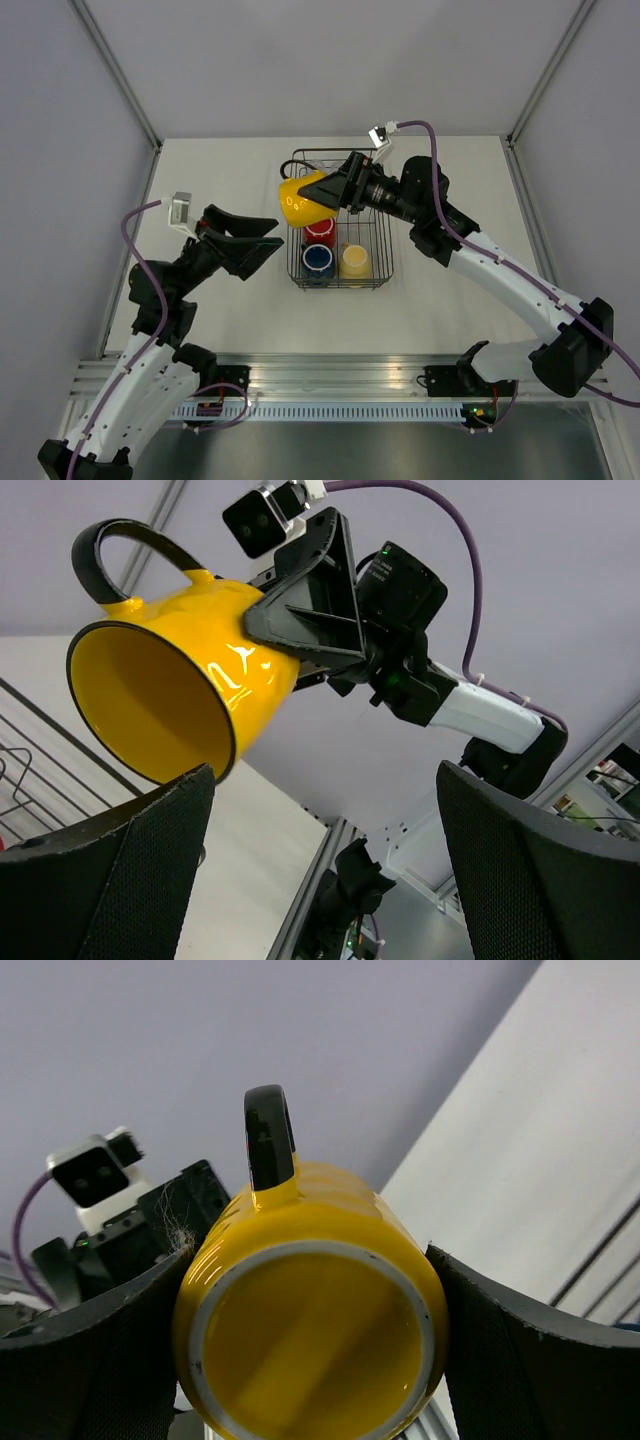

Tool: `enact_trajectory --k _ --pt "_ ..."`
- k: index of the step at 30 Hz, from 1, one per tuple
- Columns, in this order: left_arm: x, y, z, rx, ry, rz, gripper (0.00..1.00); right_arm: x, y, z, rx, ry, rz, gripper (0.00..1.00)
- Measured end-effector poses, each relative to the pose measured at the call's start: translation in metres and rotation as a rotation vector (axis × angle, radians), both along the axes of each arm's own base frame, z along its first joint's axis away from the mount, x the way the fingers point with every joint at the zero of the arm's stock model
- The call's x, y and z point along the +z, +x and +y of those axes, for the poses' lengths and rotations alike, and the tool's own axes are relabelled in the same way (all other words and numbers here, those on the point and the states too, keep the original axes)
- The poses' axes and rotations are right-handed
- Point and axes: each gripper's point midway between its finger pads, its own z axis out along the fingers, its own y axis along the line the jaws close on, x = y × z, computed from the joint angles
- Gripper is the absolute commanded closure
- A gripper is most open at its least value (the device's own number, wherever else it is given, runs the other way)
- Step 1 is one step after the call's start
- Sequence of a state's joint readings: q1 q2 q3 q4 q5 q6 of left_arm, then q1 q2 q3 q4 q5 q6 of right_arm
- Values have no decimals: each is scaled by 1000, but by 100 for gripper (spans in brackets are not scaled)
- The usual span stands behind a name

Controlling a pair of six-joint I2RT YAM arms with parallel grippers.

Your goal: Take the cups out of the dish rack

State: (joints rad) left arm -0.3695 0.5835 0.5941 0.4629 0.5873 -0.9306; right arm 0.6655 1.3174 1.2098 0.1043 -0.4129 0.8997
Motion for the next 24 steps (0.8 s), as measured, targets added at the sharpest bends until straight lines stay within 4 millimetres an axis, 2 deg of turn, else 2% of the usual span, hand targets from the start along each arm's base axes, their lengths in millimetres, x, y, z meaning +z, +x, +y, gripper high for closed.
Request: enact_trajectory --k 4,6,12,13,14,18,19,21,24 --pt "2 1 -6 -26 -13 -1 14 19 -20 16 62 76 -14 100" --pt "3 0 -8 -39 -17 -5 24 25 -29 24 91 101 -18 100" --pt "13 -11 -12 -72 -39 -50 46 20 -44 44 142 114 9 100" --pt "15 -13 -12 -77 -43 -60 51 19 -46 46 146 114 13 100" --pt "16 -15 -12 -78 -45 -65 60 17 -48 48 149 113 17 100" --pt "17 -16 -12 -74 -47 -72 81 23 -57 54 174 139 13 100" --pt "17 -16 -12 -74 -46 -74 89 23 -60 55 181 145 14 100" --pt "17 -16 -12 -74 -46 -74 97 24 -61 55 184 155 8 100" --pt "17 -17 -12 -70 -46 -75 98 23 -62 55 186 165 9 100"
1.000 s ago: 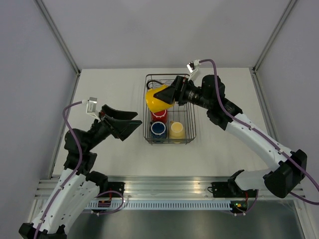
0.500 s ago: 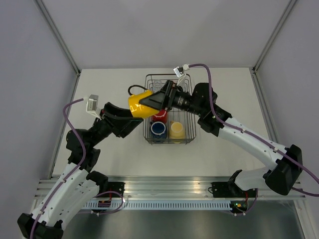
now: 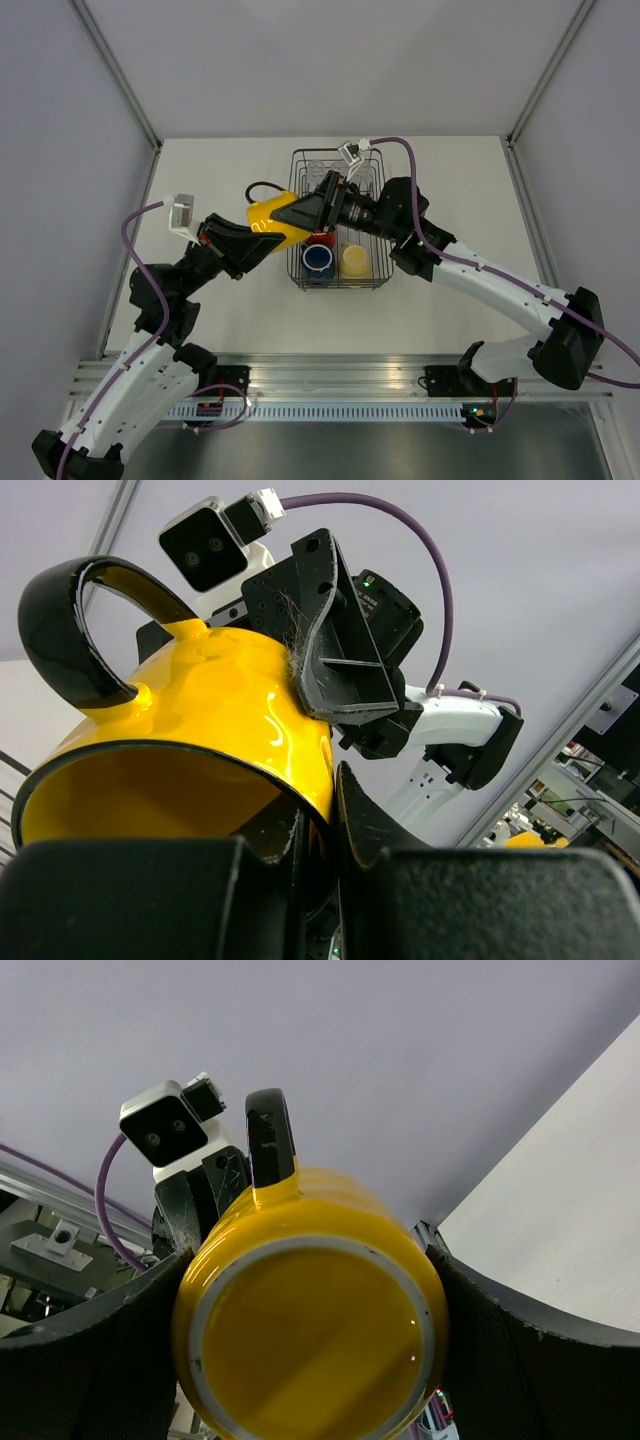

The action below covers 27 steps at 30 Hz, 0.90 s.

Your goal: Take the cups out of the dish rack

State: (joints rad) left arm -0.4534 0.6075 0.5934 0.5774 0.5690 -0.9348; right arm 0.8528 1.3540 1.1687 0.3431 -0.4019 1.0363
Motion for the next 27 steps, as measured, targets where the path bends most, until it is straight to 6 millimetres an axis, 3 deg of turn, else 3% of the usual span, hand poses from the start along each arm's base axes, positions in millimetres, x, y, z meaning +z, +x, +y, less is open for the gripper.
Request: enact_trajectory --k 1,4,5,6,20,23,27 --pt "0 0 0 0 0 1 98 0 0 0 1 3 3 99" --pt "0 -1 0 4 3 -2 98 -1 -1 -1 1 11 0 50" --pt "-1 -1 0 5 5 -5 98 -2 -1 -1 0 13 -2 17" --pt "-1 -1 0 4 7 -7 98 -2 -2 -2 -2 16 -5 2" --pt "-2 -4 8 57 10 -5 98 16 12 -34 -154 42 -88 2" --pt "-8 7 11 119 40 34 98 11 22 -47 -216 20 -93 2" --pt "-9 32 21 252 110 124 98 12 33 -79 -363 -39 -135 2"
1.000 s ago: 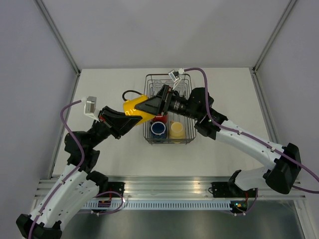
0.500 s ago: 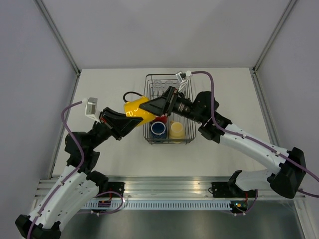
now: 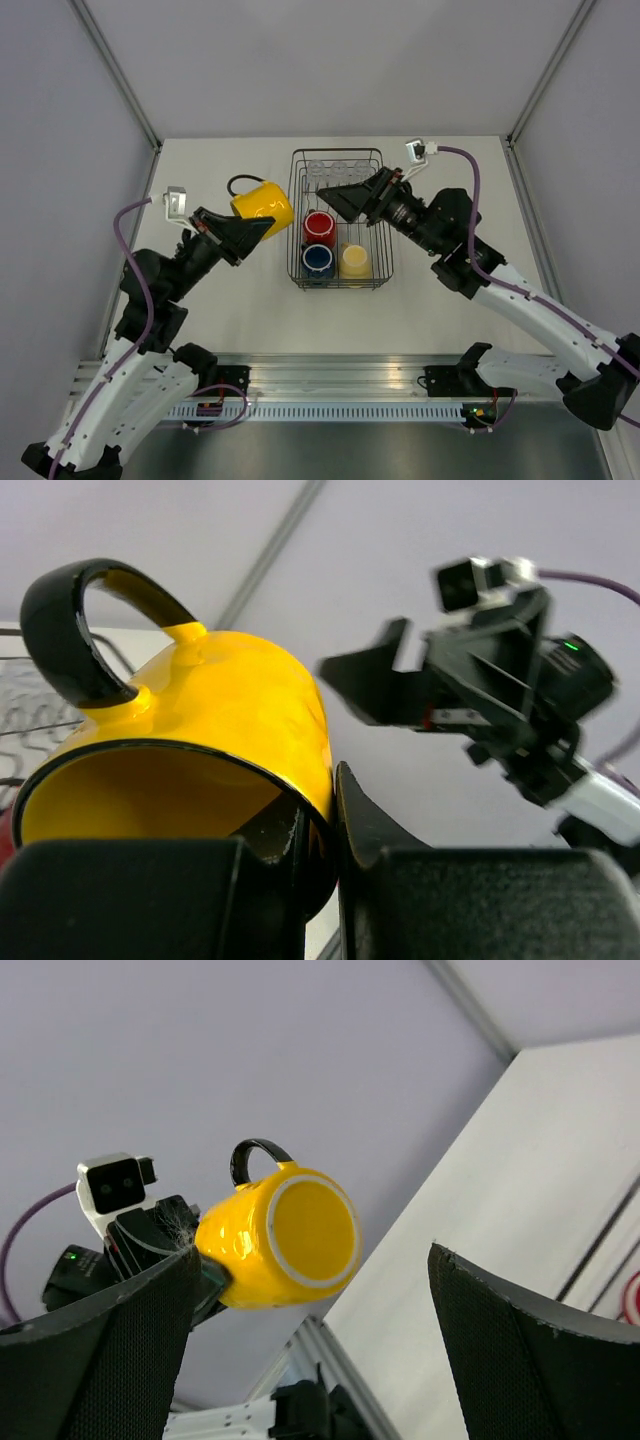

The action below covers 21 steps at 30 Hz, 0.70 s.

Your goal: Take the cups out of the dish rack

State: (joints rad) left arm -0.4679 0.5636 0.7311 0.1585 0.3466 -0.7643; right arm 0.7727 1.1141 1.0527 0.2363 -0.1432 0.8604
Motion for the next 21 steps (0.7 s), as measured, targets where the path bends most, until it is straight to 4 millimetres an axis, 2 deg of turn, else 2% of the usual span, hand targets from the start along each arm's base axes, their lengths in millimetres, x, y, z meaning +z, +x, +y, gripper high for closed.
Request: enact_trajectory --k 5,9,15,21 --pt "2 37 20 212 116 130 98 16 -4 -50 -181 -70 -81 2" --pt "-10 69 41 396 243 261 98 16 -6 -81 -297 -161 -108 2" --pt "-53 115 66 601 505 470 98 -4 -9 -111 -381 -343 -111 2" --pt "-103 145 82 639 739 652 98 -28 -21 -131 -389 -476 -105 2"
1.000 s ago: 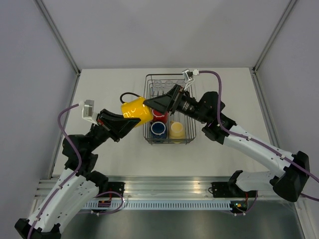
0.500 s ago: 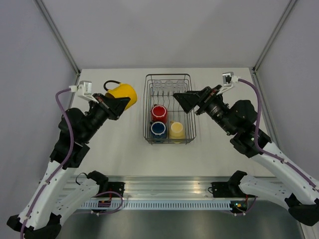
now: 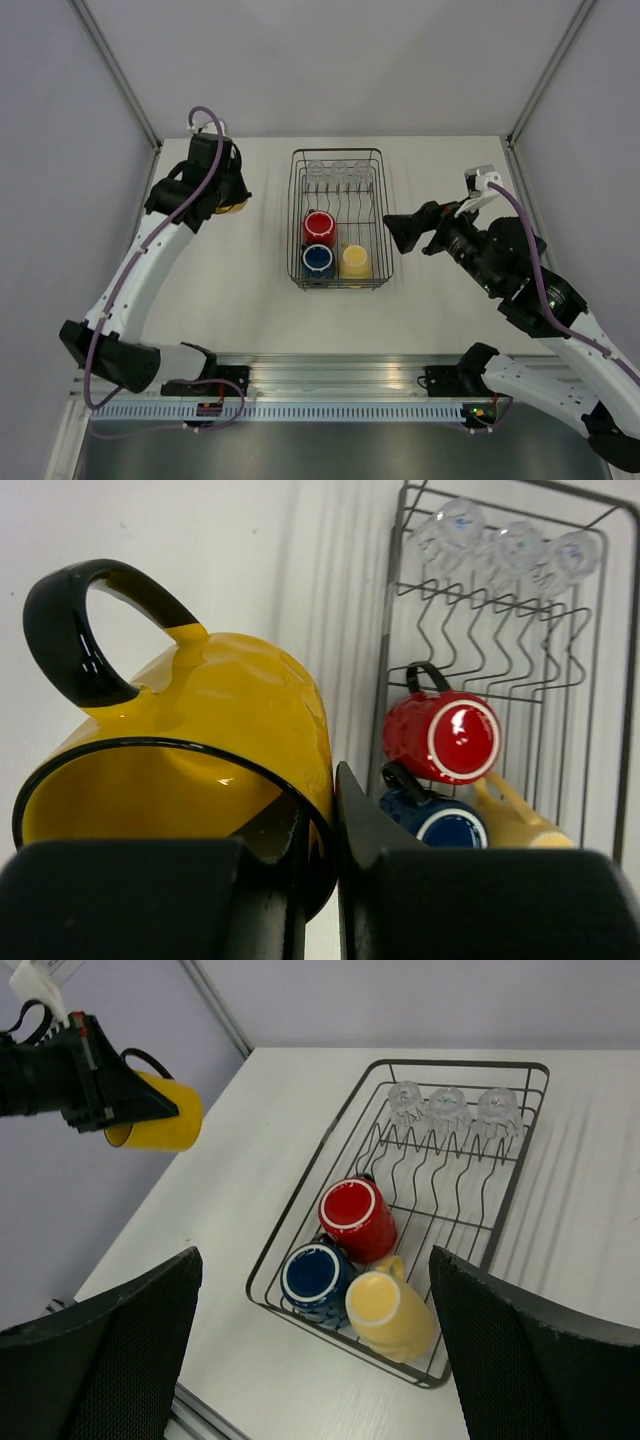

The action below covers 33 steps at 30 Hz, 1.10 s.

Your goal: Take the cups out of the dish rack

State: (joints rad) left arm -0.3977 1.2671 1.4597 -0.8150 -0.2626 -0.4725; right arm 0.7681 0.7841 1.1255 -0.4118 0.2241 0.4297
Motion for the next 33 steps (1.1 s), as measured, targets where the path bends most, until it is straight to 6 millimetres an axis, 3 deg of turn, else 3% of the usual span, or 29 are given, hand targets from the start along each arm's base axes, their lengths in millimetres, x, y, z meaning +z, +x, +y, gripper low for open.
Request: enact_trajectory --k 4,11,19,25,29,33 --pt "-22 30 12 13 45 113 98 -15 -7 -7 4 -50 25 2" --pt "-83 73 18 -20 66 308 98 -45 -14 -12 20 -121 80 2" --pt "-138 113 19 -46 62 450 98 -56 -20 -16 29 -139 97 2" --pt "-177 129 18 -51 55 526 98 -67 -23 -18 31 -153 116 2" --pt "-206 129 18 -51 65 590 98 -78 -25 -13 56 -160 137 2" --pt "-221 128 18 -50 72 624 98 -92 -26 -7 85 -175 168 2"
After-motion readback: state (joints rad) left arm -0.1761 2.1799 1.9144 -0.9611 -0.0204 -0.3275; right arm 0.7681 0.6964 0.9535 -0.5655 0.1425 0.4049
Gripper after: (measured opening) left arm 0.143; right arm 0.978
